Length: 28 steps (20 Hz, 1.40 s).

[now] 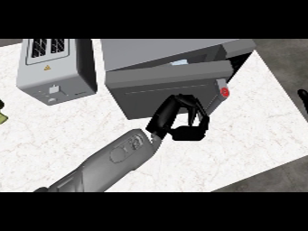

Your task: Pick up the milk, place it into the microwave and close the microwave

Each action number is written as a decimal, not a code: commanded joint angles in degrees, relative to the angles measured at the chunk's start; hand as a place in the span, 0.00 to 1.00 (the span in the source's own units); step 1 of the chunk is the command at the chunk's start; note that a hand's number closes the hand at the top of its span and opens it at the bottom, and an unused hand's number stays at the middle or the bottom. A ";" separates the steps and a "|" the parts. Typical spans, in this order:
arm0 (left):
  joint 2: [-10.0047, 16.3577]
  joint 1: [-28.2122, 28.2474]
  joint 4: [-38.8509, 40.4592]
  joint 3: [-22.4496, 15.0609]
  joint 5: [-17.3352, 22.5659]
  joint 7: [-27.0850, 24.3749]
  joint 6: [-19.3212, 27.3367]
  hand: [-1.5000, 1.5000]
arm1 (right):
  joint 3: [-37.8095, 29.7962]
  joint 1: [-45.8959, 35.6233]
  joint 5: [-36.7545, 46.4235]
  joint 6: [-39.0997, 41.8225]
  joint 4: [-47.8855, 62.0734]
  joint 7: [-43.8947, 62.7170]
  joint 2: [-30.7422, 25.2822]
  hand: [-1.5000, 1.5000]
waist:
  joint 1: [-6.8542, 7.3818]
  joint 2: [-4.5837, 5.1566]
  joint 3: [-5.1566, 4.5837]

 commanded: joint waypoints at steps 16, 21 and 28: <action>-2.24 -12.50 5.49 2.04 6.33 -0.95 4.79 1.00 | -2.14 -4.00 -6.41 1.92 -1.11 5.75 -5.42 0.00 | -5.90 1.30 0.04; -2.23 -13.36 6.60 1.54 7.08 -1.50 5.99 1.00 | -3.02 -5.51 -7.48 2.12 -1.42 6.84 -7.04 0.00 | -6.85 1.61 0.00; -2.21 -14.82 7.87 2.14 8.69 -1.85 7.85 1.00 | -4.64 -6.53 -8.58 2.86 -0.84 7.83 -9.34 0.00 | -7.76 1.82 0.10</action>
